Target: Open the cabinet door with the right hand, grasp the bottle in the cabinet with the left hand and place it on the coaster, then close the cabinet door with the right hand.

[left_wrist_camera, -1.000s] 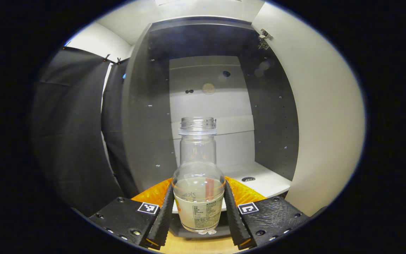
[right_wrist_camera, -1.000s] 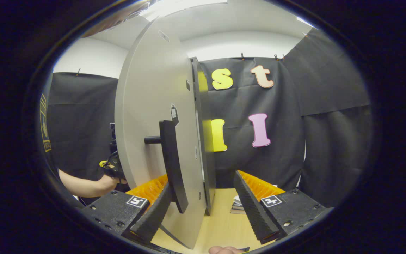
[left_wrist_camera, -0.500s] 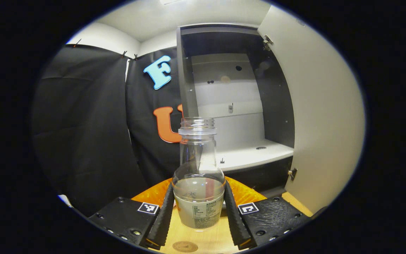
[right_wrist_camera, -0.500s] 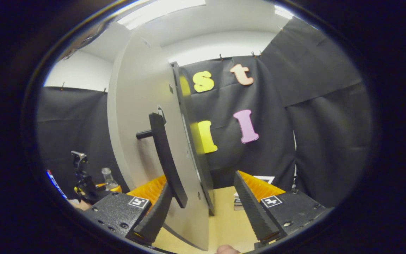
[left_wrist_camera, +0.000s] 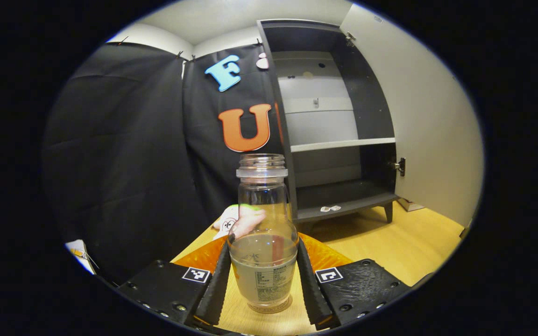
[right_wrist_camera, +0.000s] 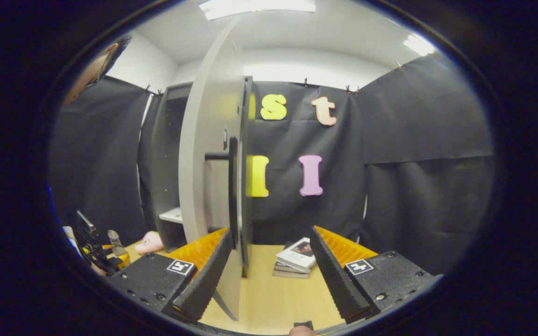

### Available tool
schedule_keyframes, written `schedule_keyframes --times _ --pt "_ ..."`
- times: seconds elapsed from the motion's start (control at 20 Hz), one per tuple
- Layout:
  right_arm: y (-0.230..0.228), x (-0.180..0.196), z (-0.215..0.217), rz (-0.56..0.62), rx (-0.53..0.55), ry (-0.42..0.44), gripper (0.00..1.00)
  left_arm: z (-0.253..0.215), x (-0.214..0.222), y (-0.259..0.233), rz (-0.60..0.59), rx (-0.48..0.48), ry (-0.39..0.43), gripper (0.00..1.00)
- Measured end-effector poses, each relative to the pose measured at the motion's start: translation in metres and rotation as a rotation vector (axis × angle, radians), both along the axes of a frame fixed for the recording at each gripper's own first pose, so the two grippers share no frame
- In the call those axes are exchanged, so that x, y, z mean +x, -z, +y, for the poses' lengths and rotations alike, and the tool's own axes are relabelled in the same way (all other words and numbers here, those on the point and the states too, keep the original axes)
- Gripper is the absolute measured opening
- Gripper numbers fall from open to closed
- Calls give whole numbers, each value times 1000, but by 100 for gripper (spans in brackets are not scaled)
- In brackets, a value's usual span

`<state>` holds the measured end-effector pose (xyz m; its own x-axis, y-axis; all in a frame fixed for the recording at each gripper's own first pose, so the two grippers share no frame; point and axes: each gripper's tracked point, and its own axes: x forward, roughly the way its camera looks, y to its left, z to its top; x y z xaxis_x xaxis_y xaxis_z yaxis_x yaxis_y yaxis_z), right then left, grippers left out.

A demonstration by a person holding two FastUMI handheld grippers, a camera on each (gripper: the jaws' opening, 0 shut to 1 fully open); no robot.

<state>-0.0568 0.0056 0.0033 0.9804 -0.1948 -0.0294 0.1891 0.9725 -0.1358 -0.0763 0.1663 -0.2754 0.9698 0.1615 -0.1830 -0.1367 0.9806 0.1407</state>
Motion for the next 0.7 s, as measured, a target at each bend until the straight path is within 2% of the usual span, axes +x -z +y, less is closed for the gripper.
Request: schedule_keyframes --times 0.1,0.2,0.35,0.5,0.7 --pt "42 -17 -17 155 -24 89 100 14 -3 22 -13 -29 -44 67" --pt "69 -24 -2 215 66 78 100 27 -3 31 -51 -39 -90 67" --pt "107 -36 7 342 101 99 100 42 -2 48 -96 -17 -120 67" --pt "104 -39 -2 336 185 152 100 24 -1 69 -96 -47 -70 67" --pt "128 -52 -30 381 344 272 100 -2 9 79 -112 -1 -6 66"
